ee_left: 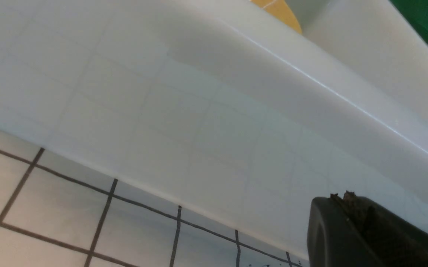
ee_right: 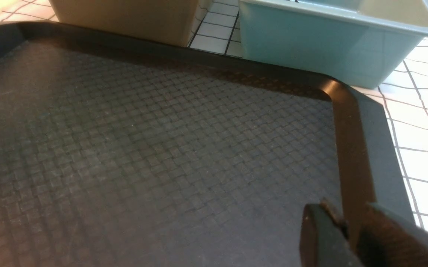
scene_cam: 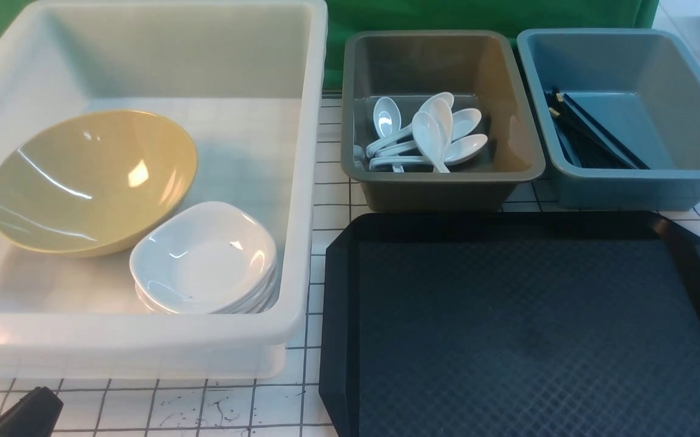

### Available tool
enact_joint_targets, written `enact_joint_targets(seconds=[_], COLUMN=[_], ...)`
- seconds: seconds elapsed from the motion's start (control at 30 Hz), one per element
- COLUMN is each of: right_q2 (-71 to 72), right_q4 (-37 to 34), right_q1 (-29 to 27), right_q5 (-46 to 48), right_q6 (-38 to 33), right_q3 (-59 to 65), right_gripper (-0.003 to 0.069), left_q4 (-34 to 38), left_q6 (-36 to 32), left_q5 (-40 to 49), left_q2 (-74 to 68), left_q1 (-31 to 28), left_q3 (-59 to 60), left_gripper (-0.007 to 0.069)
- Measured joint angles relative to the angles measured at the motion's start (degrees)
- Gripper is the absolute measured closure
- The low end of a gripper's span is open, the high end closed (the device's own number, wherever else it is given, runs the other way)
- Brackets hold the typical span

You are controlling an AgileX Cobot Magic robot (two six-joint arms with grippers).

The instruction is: On white black table put chopsticks spoon bowls plates into blue grey white boxes.

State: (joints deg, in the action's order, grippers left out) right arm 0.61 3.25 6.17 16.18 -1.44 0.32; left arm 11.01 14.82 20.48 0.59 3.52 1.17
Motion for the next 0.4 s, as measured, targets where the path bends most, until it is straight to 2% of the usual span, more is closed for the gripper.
enact_joint_targets(seconds=[0.4], right_q2=[0.0], right_q4=[0.0], right_q1=[0.0], right_q5=[0.0], right_q6=[0.0], right_q3=[0.0], right_gripper=[0.0482], left_q4=[0.0], left_q6=[0.0], left_q5=[0.0], left_q2=[0.0], left_q1=[0.0], left_q3=[0.0], left_gripper=[0.0625])
